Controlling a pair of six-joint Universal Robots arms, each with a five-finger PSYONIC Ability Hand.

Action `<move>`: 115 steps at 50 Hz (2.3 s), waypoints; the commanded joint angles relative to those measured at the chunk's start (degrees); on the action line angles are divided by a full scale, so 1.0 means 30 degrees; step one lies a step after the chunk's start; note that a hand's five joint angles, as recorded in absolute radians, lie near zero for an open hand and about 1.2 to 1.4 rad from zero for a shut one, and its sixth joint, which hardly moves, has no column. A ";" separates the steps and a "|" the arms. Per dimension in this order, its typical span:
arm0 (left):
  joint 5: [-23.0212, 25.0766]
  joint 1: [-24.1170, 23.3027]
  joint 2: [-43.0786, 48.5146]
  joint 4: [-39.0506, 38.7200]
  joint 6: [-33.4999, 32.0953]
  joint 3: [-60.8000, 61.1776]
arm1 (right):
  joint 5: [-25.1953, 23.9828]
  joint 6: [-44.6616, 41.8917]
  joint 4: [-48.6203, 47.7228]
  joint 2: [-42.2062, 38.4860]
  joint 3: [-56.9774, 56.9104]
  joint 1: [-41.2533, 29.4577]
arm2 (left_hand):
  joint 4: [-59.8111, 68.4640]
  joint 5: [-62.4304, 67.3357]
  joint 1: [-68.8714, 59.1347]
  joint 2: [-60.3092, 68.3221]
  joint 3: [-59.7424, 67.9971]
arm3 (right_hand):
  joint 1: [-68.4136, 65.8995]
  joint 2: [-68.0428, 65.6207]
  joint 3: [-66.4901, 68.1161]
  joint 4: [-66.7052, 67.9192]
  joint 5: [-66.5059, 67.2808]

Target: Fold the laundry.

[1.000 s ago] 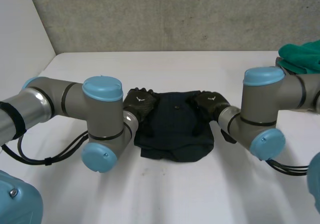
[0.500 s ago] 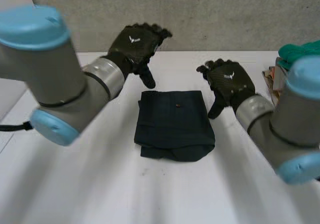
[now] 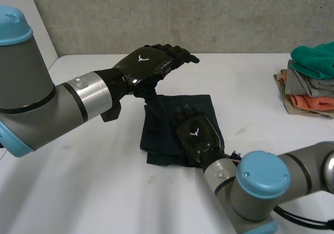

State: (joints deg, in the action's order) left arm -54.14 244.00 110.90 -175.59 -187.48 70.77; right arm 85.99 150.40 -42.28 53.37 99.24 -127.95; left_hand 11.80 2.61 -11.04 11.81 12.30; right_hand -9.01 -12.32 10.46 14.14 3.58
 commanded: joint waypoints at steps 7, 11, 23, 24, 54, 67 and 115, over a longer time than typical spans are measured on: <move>-0.0060 -0.0036 0.0064 -0.0062 0.0091 0.0317 | 0.0954 -0.0506 0.1813 -0.3228 -0.5680 0.0081 | 0.0536 0.0267 -0.0790 0.0535 0.0372 | -0.9984 -0.8882 0.9502 0.8276 0.8462; -0.0060 0.0023 0.0064 -0.0062 0.0091 0.0551 | 0.0926 -0.0359 0.3048 -0.3552 -0.7003 0.0081 | 0.0536 0.0267 -0.0790 0.0535 0.0372 | -1.5708 -1.4606 1.5226 1.4000 1.4186; -0.0089 0.0228 -0.0053 -0.0091 0.0091 0.0522 | 0.0897 -0.0359 0.3461 -0.3146 -0.8880 0.1335 | 0.0536 0.0267 -0.0790 0.0535 0.0372 | -2.3662 -2.2560 2.3180 2.1955 2.2140; -0.0089 0.0228 -0.0082 -0.0091 0.0091 0.0522 | 0.0780 -0.0359 0.3402 -0.2969 -0.8909 0.1631 | 0.0536 0.0267 -0.0790 0.0535 0.0372 | -2.3662 -2.2560 2.3180 2.1955 2.2140; -0.0528 0.0433 -0.0668 -0.0091 0.0003 0.0317 | -0.6369 0.7082 0.1525 -0.2144 -1.9424 1.3497 | 0.0705 0.0435 -0.0958 0.0703 0.0540 | -2.3662 -2.2560 2.3180 2.1955 2.2140; -0.1554 0.0170 -0.0668 -0.0062 0.0032 0.0990 | -0.8477 0.6994 0.1584 0.1190 -1.0733 1.3909 | 0.0705 0.0435 -0.0958 0.0703 0.0540 | -0.1263 -0.0161 0.0781 -0.0445 -0.0259; -0.6593 -0.0682 -0.0784 -0.2992 0.0823 0.4769 | -0.8743 -0.8824 0.9405 -0.4020 -1.2364 0.6673 | 0.0592 0.0323 -0.0846 0.0591 0.0428 | -0.7393 -0.6291 0.6910 0.5685 0.5871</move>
State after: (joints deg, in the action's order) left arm -73.96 239.86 110.61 -184.43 -185.03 82.95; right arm 59.34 126.52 -18.61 47.22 67.70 -106.82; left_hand 11.82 2.60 -11.04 11.81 12.30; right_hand -12.87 -13.54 12.64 14.22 4.37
